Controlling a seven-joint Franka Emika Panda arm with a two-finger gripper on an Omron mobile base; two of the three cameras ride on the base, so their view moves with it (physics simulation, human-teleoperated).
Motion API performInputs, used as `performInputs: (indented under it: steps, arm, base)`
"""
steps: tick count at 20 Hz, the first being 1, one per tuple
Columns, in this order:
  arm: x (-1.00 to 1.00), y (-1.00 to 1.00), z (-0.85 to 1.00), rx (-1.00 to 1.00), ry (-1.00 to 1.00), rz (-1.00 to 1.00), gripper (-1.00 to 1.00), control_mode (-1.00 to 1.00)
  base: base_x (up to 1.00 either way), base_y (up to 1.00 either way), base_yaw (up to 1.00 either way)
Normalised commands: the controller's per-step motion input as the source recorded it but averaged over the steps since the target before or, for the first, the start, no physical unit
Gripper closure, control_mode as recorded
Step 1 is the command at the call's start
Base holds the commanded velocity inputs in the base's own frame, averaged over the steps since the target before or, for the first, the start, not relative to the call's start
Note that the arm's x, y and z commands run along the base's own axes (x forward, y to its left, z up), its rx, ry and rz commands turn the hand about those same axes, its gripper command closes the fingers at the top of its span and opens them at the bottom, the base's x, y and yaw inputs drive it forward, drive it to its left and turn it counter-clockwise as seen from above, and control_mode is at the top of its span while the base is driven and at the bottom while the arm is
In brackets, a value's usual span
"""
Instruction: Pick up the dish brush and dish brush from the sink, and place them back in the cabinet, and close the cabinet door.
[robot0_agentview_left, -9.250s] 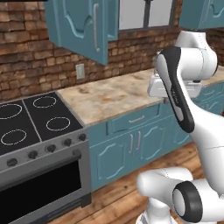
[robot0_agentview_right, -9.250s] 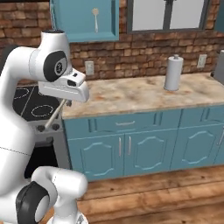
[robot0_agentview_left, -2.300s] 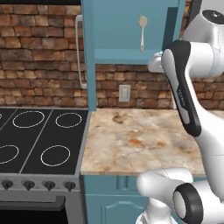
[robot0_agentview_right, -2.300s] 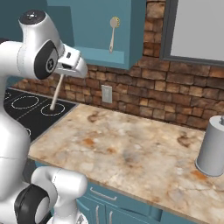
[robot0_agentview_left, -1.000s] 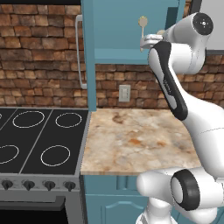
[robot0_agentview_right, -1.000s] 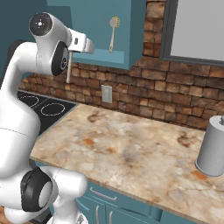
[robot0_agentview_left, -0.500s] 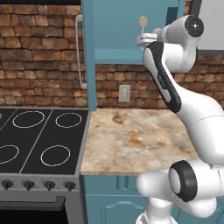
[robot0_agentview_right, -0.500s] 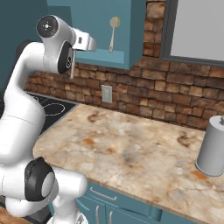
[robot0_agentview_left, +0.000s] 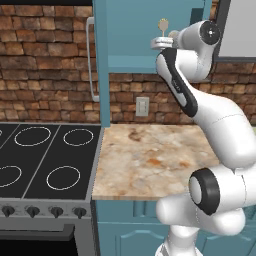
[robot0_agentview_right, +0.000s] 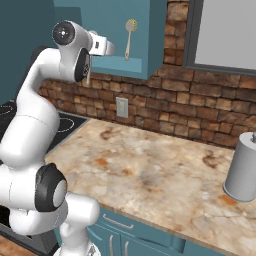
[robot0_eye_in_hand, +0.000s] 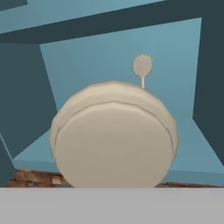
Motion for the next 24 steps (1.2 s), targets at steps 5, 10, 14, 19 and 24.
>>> performInputs:
  steps: [5,10,14,19,24]
  arm:
    - [0.49,0.00,0.09,0.00,0.00,0.00,1.00,-1.00]
    - [0.46,0.00,0.05,0.00,0.00,0.00,1.00,-1.00]
    - [0.41,0.00,0.00,0.00,0.00,0.00,1.00,-1.00]
    - [0.47,0.00,0.00,0.00,0.00,0.00,1.00,-1.00]
    - [0.44,0.00,0.02,0.00,-0.02,0.00,1.00,-1.00]
  base:
    - [0.00,0.00,0.00]
    - [0.00,0.00,0.00]
    - [0.00,0.00,0.00]
    - [0.00,0.00,0.00]
    - [0.00,0.00,0.00]
